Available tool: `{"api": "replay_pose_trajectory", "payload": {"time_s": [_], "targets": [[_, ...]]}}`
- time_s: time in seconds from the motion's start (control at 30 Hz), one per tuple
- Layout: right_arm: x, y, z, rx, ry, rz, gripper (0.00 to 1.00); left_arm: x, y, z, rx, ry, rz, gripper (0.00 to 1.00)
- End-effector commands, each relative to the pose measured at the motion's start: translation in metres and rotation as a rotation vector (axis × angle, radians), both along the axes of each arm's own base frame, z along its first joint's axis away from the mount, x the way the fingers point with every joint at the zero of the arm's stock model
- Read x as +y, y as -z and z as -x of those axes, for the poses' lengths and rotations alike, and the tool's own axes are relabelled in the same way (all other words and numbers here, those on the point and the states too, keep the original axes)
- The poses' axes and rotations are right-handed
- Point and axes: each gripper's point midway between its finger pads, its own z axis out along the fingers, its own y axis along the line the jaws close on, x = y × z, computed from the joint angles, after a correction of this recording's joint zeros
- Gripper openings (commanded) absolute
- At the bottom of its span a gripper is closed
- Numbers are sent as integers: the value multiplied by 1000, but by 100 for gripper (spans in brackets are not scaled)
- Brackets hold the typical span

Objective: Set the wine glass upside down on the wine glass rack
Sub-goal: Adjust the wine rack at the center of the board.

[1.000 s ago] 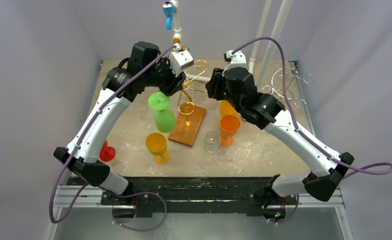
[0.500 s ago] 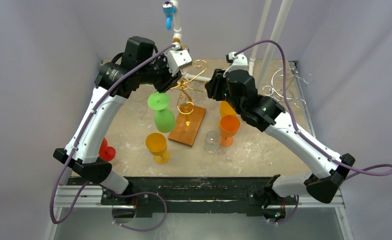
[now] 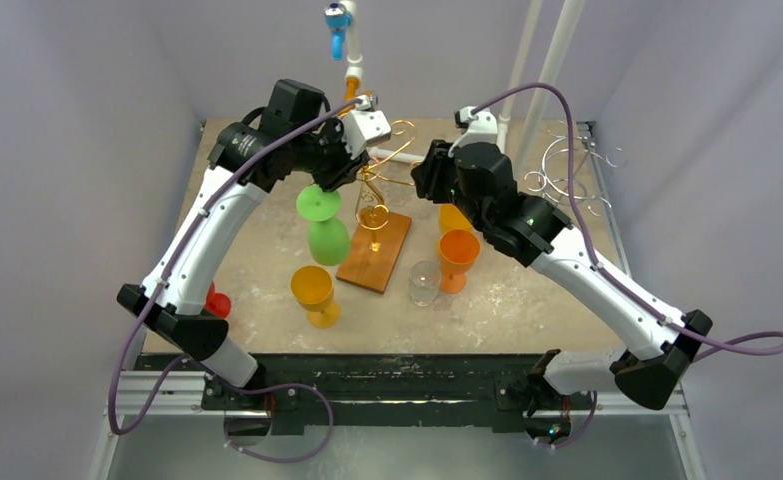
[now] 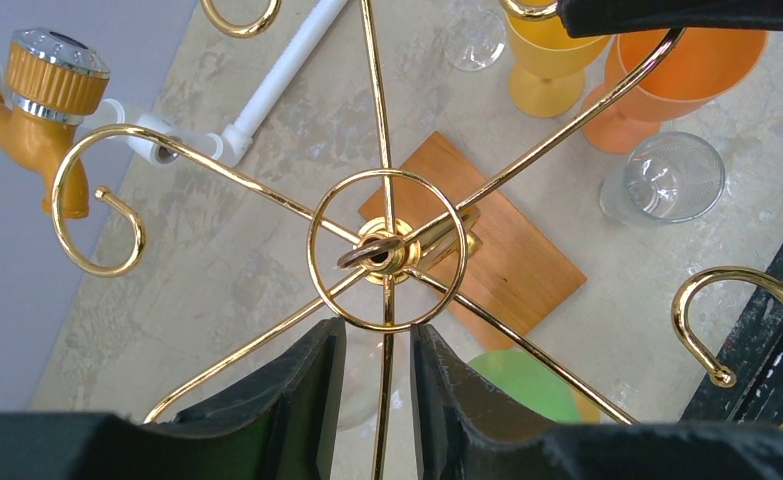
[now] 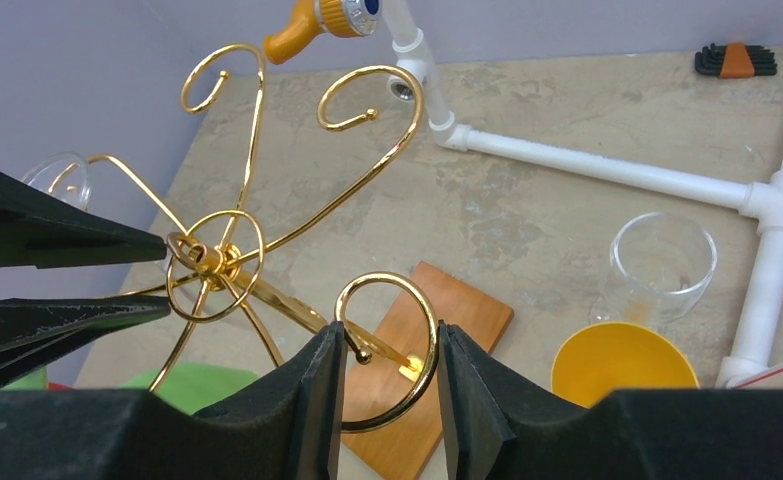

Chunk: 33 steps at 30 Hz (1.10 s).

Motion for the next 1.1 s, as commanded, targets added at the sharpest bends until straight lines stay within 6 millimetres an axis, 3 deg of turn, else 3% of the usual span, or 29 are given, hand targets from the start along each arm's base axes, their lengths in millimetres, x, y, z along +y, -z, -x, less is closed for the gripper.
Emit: {"api": "replay_pose_trajectory", "payload": {"time_s": [0.0, 0.27, 0.5, 0.63, 0.8, 0.93, 1.07], "targets": [[-3, 73, 18, 192, -44, 153, 24, 14, 12, 4, 52, -70, -55, 33], [-1, 73, 18, 191, -51, 147, 24, 16, 18, 1, 58, -87, -72, 26], [-1, 75, 18, 192, -50, 148, 24, 21, 23, 6, 77, -91, -100, 36], [0, 73, 17, 187, -52, 143, 24, 24, 23, 7, 82, -100, -106, 37], [0, 74, 18, 190, -55, 139, 23, 23, 21, 3, 63, -114, -99, 26], [1, 75, 19, 191, -57, 137, 22, 19, 16, -3, 50, -116, -78, 5], [2, 77, 18, 195, -57, 137, 21, 18, 10, -7, 34, -127, -65, 0]]}}
